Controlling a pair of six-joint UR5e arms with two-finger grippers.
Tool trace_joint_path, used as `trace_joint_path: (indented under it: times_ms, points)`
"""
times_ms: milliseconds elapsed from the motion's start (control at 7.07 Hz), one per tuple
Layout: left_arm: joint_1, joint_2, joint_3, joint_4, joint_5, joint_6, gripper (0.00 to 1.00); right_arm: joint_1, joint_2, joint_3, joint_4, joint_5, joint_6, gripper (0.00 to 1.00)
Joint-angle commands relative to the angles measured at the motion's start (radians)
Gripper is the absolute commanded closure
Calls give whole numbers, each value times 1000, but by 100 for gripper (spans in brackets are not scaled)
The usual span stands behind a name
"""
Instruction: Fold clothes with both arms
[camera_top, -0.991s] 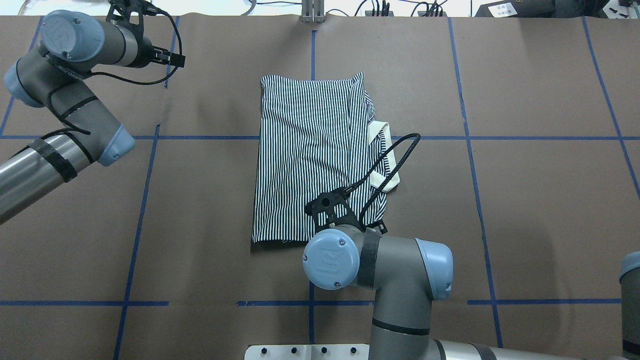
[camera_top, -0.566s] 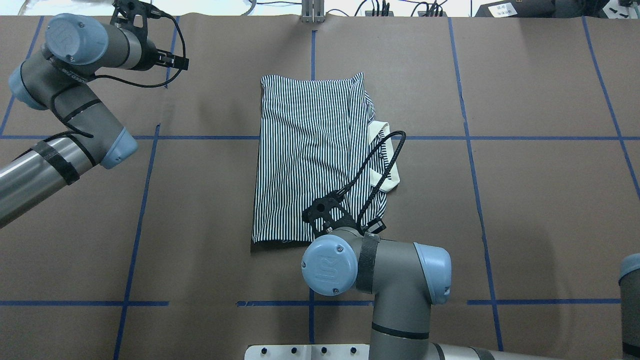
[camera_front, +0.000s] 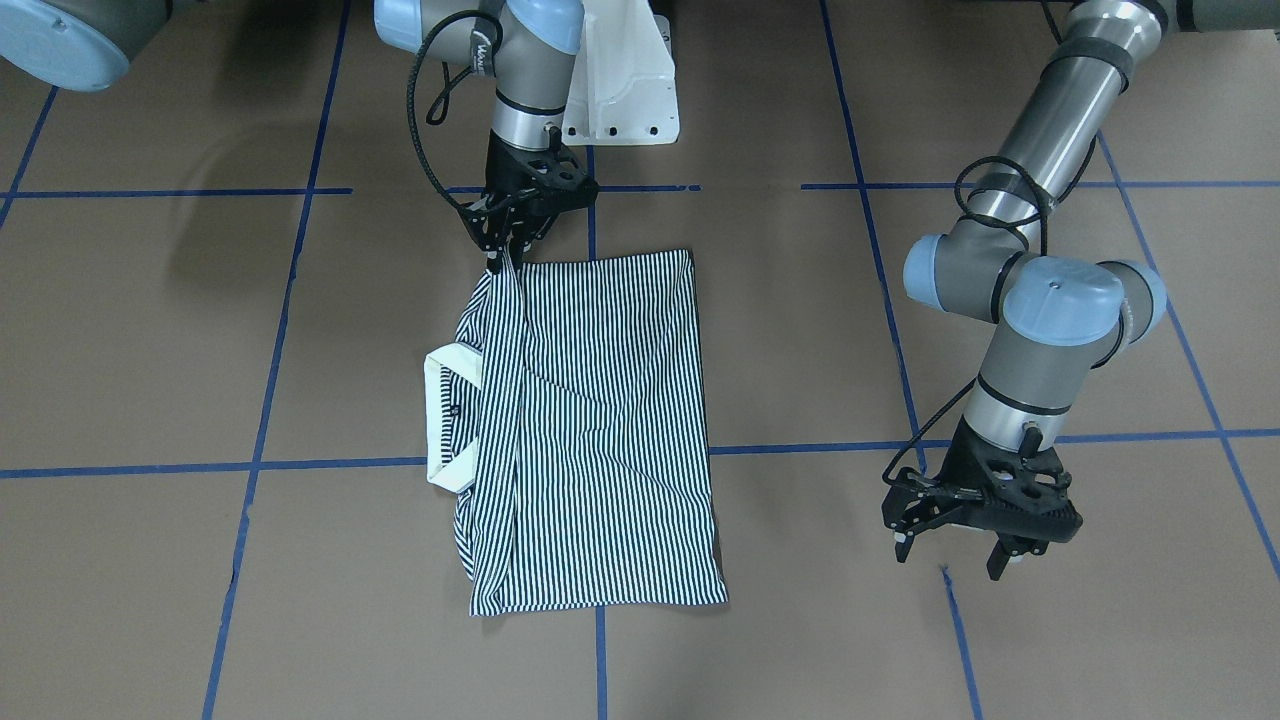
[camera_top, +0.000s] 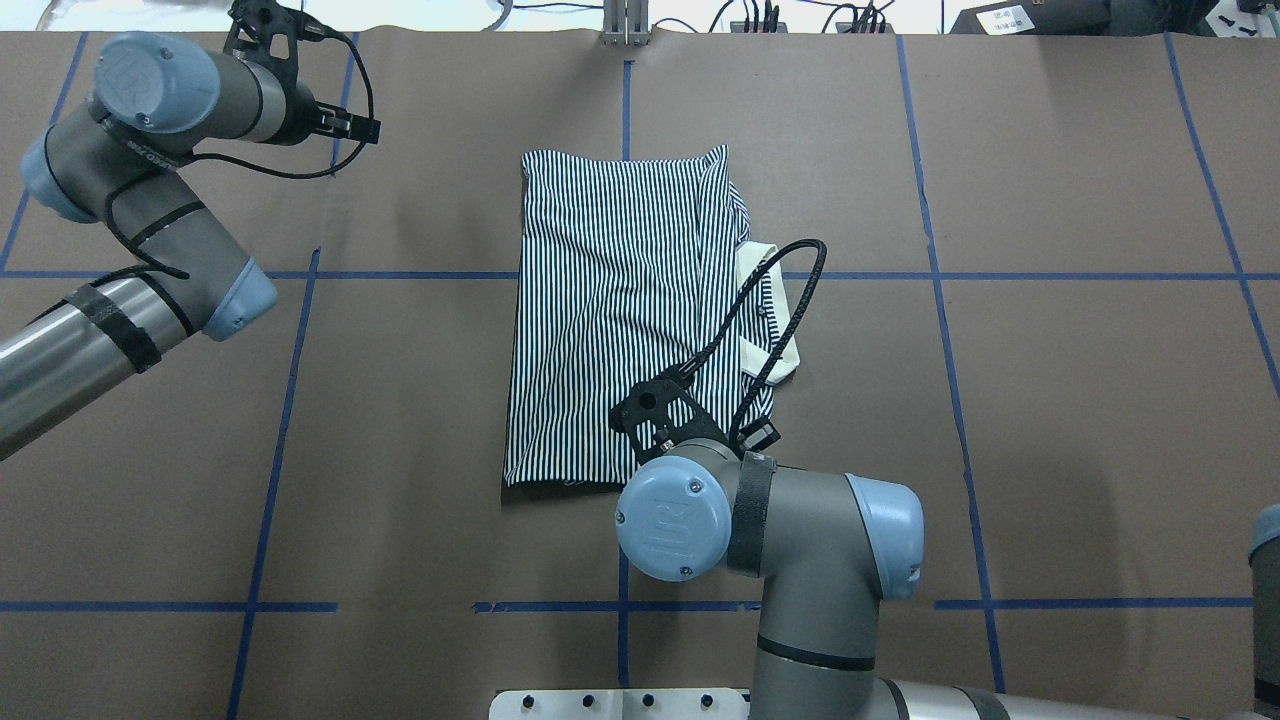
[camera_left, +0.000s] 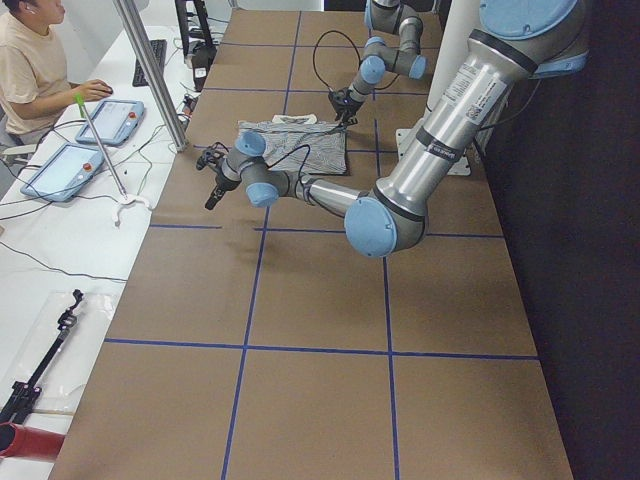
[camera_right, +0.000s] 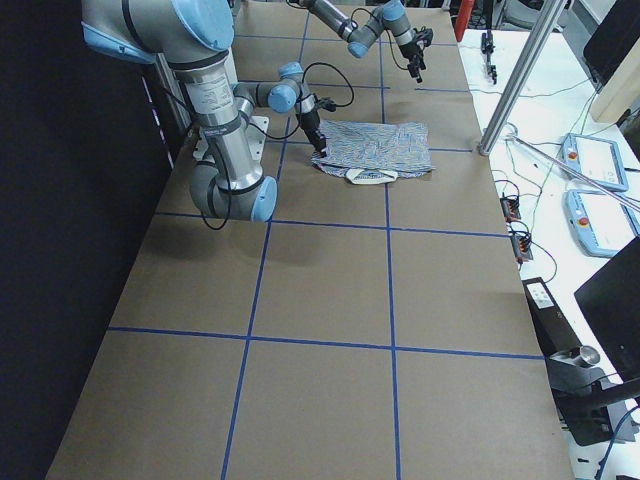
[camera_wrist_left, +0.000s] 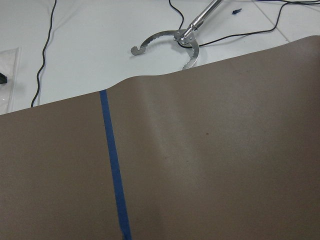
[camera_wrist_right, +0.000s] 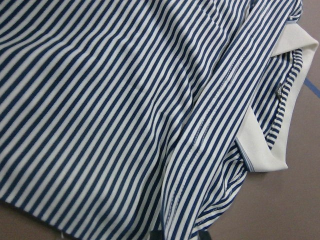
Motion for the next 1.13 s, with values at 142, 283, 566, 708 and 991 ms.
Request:
trace_joint_path:
  times_ms: [142,283,566,708,991]
  points:
    - [7,0,0,0,0,-15,0,-2,-20,6,7,-4,29,100]
    - [7,-1,-2,-2,0,-16,0,-3,-20,6,7,-4,67,100]
    - [13,0,-2,-2,0,-18,0,1,-99,87,8,-4,69,100]
    - [19,-1,-2,-2,0,-33,0,0,-156,130,10,-7,71,100]
    - [27,0,-2,-2,0,-50,0,-15,-194,132,11,-53,118,100]
